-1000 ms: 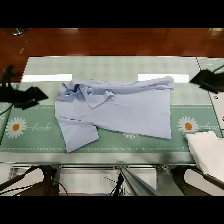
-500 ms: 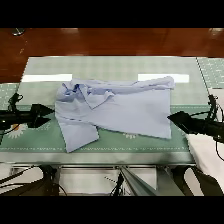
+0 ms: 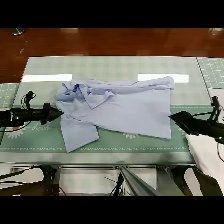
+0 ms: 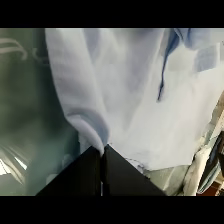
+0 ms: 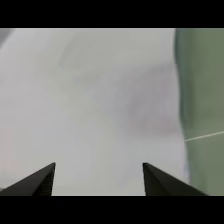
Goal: Fold the shirts.
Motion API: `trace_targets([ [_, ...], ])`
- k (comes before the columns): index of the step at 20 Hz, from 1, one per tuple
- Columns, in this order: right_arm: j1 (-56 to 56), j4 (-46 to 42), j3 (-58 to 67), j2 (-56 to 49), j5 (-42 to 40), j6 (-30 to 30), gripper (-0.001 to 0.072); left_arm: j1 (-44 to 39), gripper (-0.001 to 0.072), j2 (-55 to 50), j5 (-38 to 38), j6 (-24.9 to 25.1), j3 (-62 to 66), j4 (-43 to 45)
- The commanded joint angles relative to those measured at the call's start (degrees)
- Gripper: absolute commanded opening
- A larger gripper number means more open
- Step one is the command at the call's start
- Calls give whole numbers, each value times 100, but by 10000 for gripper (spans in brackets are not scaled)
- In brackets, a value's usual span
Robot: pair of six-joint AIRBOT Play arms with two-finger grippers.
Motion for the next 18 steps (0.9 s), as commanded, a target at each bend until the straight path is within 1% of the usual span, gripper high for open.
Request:
trace_targets([
  [1,-621,-1919,614,9,330,612,628,-70,23,-50,-345,240,96,-33],
  [2,-807,-2509,625,9,647,839,628,-68,23,-50,-365,240,111,-33],
  [3,-841,-2839,501,0,883,1141,628,-68,23,-48,-363,240,109,-33],
  [4,-841,-2776,302,-42,1093,1154,628,-68,23,-50,-361,240,107,-33],
  [5,-828,-2553,127,-120,1279,973,628,-68,23,-50,-363,240,107,-33],
  [7,-573,-2214,-59,-334,1353,822,628,-68,23,-50,-356,243,107,-33],
  [9,-286,-2092,-61,-780,1464,691,628,-70,23,-50,-339,264,107,-31],
  [10,-190,-2059,-61,-984,1423,660,628,-68,23,-50,-339,262,107,-31],
  [12,-55,-1917,-61,-1276,984,647,628,-68,23,-50,-341,262,107,-31],
  [13,-57,-1652,-59,-1364,710,638,627,-68,23,-50,-341,262,107,-31],
  [15,-55,-1034,-37,-1521,385,417,627,-70,23,-50,-343,262,107,-31],
  [18,-55,-479,74,-1808,214,168,626,-70,23,-50,-341,262,107,-33],
])
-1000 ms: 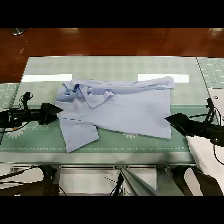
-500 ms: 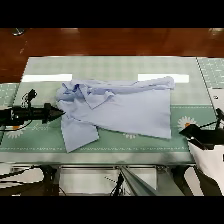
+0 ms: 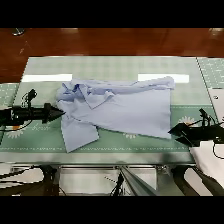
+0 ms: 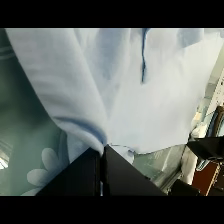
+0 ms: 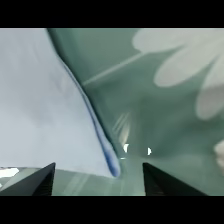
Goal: Fold the shirts.
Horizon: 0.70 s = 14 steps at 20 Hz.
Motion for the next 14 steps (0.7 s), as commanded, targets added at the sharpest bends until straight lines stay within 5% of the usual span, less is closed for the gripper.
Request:
trace_targets([
  [1,31,710,98,-378,-382,-269,626,-4,23,-2,0,2,7,-2],
  [7,968,1152,125,-1014,-743,-363,587,-4,23,-2,-7,0,7,-4],
  [8,1158,1294,216,-1054,-831,-396,527,-4,23,-2,-17,-2,7,-7],
  [9,1335,1327,407,-1058,-787,-520,215,-4,23,7,-31,-4,9,-44],
  [10,1482,1353,667,-1058,-658,-715,19,-2,23,37,-57,-4,31,-146],
  [14,1790,1147,2837,-1045,28,-315,18,-28,21,562,-369,-48,925,-1843],
])
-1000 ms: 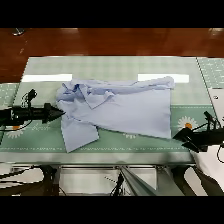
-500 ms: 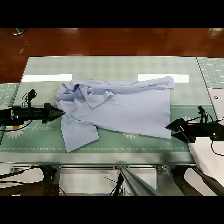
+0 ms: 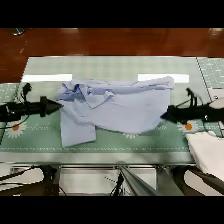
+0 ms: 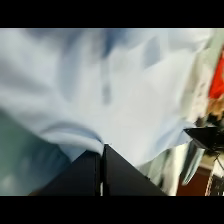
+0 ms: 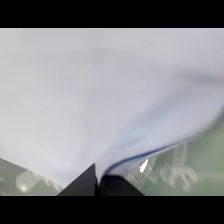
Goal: Fold the shirts.
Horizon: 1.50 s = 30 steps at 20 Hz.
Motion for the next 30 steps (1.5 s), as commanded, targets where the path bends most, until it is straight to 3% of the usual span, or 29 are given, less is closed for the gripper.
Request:
trace_targets([
  [1,286,-39,2079,-24,527,374,17,-39,21,568,-133,-44,977,-1779],
  [3,302,-107,3891,-24,599,614,18,-76,21,1071,166,-153,2151,-2463],
  [5,302,-422,5709,-17,686,859,18,-79,21,1532,667,-398,3504,-2295],
  [7,302,-892,7130,146,807,1064,17,-79,21,1989,1156,-754,4745,-1475],
  [9,302,-1456,7871,592,892,1130,18,-79,21,2485,1436,-1228,5711,-90],
  [14,297,-2601,7903,2234,1204,1248,18,-214,21,3941,1495,-2133,6358,3049],
  [17,297,-2800,7903,2824,1764,1381,18,-1204,21,4603,1360,-2671,6354,4833],
  [20,297,-2809,7903,3025,2542,1403,18,-2225,21,4968,1027,-3101,6299,5974],
  [23,297,-3042,7604,3036,3187,1473,18,-2647,21,4981,275,-3390,5954,6428],
  [25,297,-2872,7027,3034,3167,1482,18,-2662,21,4981,155,-3501,5243,6408],
  [30,297,-2022,4603,2979,1753,1340,18,-2662,22,4430,603,-3560,3244,5901],
])
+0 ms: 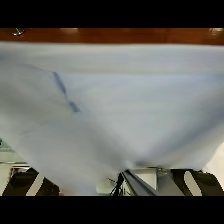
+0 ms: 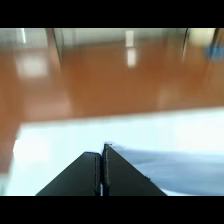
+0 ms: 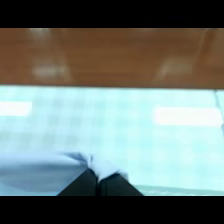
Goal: Fold the shirts.
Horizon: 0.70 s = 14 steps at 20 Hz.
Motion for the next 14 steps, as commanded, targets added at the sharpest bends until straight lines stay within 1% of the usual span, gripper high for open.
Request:
trace_targets([
  [1,7,686,-1733,-140,-1150,-170,18,-55,22,-525,490,-94,-1209,-306],
  [3,9,1005,-2463,-531,-1696,-332,18,-55,22,-1207,933,-94,-1464,-444],
  [5,17,1200,-2907,-1176,-2181,-616,18,-55,22,-2055,1266,-94,-1445,-717],
  [6,144,1152,-2962,-1539,-2374,-791,18,-55,22,-2437,1453,-94,-1427,-962],
  [8,507,925,-2940,-2317,-3032,-859,18,-55,22,-3217,1963,-94,-1351,-1478],
  [9,649,855,-2855,-2739,-3423,-839,18,-55,22,-3576,2208,-98,-1255,-1576],
  [11,699,859,-2382,-3654,-3770,-601,18,-55,22,-4323,2393,-170,-800,-1585],
  [13,654,859,-1633,-4614,-3757,-299,18,-52,22,-4944,2299,-332,-251,-1587],
  [14,610,857,-1211,-5064,-3630,-98,18,-55,22,-5184,2194,-518,-28,-1589],
])
